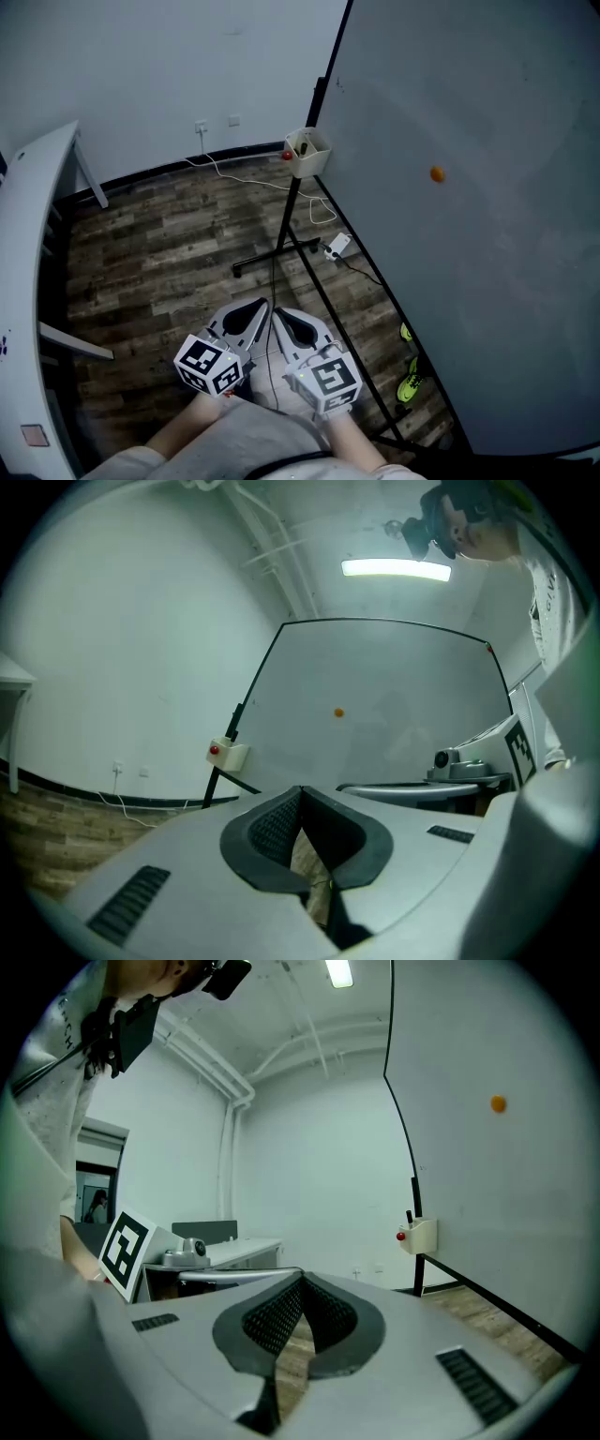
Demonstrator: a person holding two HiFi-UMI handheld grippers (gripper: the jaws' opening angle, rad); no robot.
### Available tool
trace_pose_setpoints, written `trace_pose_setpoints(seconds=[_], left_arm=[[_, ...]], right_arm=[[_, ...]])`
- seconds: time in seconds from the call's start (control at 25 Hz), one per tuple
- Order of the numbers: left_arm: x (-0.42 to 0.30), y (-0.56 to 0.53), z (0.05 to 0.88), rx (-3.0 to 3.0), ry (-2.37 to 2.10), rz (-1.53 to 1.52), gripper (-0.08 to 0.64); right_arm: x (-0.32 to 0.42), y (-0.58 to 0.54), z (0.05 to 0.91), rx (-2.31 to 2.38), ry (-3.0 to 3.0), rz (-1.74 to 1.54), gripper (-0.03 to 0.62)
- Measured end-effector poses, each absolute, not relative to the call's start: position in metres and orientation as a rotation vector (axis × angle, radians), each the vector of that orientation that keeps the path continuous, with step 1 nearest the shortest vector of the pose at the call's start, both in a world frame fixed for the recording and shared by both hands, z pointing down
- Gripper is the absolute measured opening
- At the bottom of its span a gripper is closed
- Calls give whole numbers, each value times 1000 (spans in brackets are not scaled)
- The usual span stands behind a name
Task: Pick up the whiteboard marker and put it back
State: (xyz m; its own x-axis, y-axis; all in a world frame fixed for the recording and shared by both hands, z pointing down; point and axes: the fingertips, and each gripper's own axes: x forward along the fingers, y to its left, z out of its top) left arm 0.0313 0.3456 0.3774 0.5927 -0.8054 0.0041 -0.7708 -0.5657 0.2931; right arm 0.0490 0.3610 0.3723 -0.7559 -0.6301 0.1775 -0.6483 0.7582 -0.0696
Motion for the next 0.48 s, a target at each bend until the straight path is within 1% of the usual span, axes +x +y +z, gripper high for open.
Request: trace_pose_setpoints(seconds=[0.16,0.48], left_arm=[[30,334,381,2554,-1291,-187,11],[26,269,378,2585,-1253,-193,11]], right_arm=[[51,350,376,1051,-2799,201,18],[45,288,372,1116,-2800,235,20]])
